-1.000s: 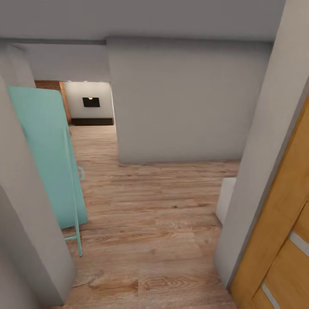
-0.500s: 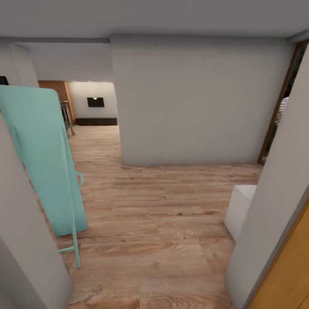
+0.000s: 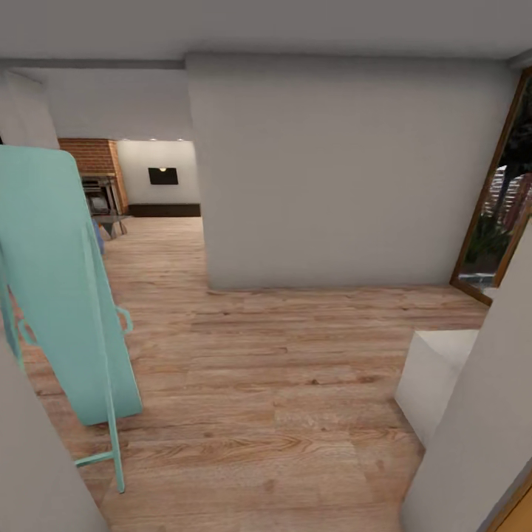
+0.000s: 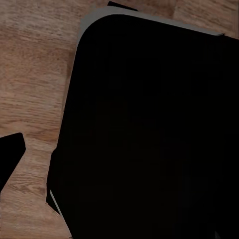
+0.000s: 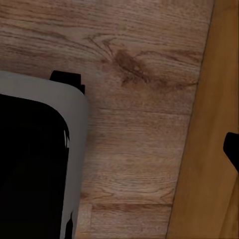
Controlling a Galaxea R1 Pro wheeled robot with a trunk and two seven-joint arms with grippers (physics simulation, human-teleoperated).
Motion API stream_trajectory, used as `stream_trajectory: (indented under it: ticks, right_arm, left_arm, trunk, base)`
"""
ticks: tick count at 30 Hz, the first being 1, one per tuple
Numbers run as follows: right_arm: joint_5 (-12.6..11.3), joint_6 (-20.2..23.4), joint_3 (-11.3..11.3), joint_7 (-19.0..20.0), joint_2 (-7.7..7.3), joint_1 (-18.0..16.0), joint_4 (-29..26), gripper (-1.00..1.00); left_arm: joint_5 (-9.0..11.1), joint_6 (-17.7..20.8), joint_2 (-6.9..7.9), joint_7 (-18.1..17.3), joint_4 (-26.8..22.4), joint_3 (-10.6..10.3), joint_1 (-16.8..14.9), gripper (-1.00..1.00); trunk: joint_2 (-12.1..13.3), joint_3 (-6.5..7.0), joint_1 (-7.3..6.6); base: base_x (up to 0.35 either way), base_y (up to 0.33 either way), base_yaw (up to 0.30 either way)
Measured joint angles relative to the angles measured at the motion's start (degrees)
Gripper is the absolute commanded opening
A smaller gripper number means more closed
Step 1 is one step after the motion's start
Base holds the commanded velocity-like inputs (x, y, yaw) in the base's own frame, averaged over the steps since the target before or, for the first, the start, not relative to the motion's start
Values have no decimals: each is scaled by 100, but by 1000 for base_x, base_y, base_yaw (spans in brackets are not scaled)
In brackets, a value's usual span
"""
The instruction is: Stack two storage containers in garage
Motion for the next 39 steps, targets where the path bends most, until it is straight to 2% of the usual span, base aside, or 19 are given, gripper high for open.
stream_trajectory:
  ticks: [5, 33, 39]
  right_arm:
    - [0, 22, 7, -27, 2, -2, 2, 100]
    - [10, 6, 4, 1, 0, -1, 0, 100]
    - [10, 1, 5, 2, 0, 0, 0, 100]
  left_arm:
    - [7, 120, 13, 0, 1, 6, 2, 100]
    - [0, 133, 17, 0, 1, 6, 1, 100]
    - [0, 124, 17, 0, 0, 2, 1, 100]
  trunk:
    - [0, 0, 0]
    - [0, 0, 0]
    - [0, 0, 0]
  base:
    - [325, 0, 0]
    - [324, 36, 0]
    - [324, 77, 130]
